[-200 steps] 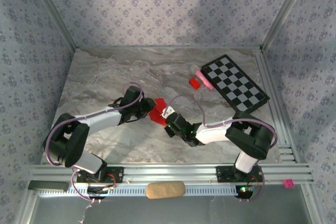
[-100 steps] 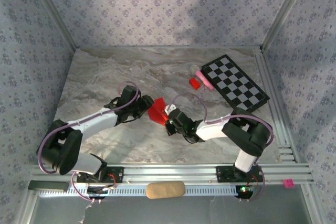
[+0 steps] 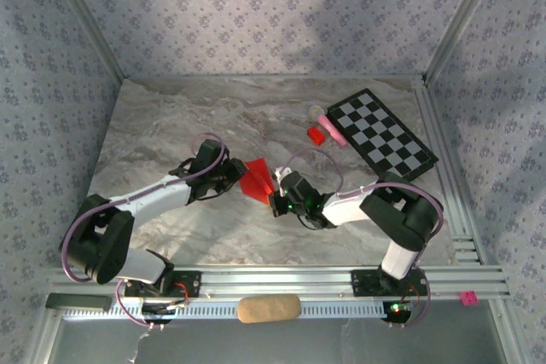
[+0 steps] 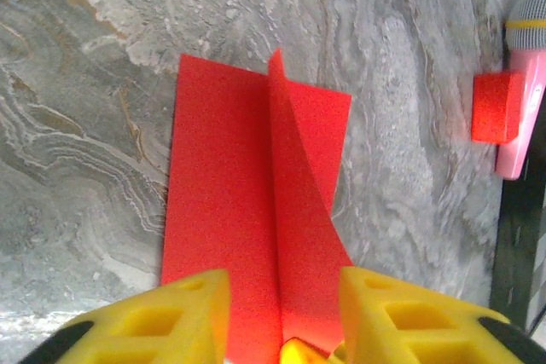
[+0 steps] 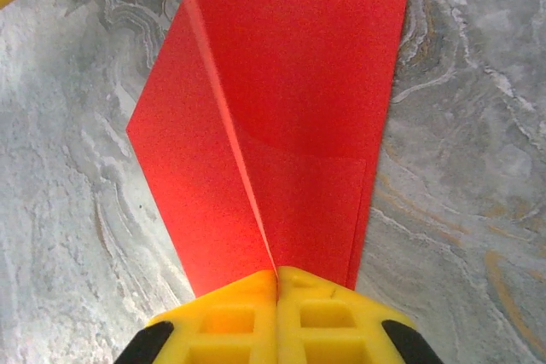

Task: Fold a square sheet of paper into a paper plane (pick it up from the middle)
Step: Fourth fold the wing at the center of the table.

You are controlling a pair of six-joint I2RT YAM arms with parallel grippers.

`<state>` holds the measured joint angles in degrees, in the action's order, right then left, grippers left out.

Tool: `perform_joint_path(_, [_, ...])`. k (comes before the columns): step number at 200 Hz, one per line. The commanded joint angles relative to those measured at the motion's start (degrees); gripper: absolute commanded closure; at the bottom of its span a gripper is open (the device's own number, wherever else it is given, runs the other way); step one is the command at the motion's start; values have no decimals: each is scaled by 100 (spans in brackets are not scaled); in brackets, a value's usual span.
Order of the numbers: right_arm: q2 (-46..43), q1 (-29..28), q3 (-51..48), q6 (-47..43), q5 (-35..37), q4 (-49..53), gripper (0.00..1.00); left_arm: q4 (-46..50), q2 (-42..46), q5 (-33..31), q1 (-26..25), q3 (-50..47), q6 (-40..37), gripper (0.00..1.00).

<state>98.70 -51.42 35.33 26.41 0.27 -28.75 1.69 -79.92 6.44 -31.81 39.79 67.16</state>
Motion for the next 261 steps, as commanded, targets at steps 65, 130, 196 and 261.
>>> perform_joint_path(65, [180,382,-202,625,-1005,-123,94,-1128,-877,1175,48,174,-208,100])
perform_joint_path(130, [245,545,-215,797,-1286,-117,93,-1619,-1325,1443,30,356,-254,100])
perform_joint_path(196, [290,648,-62,873,-1486,153,92,-1693,-1675,1527,34,504,-253,100])
perform_joint_path(261, [394,782,183,1030,-1804,570,92,-1519,-1805,1494,-8,608,-361,100])
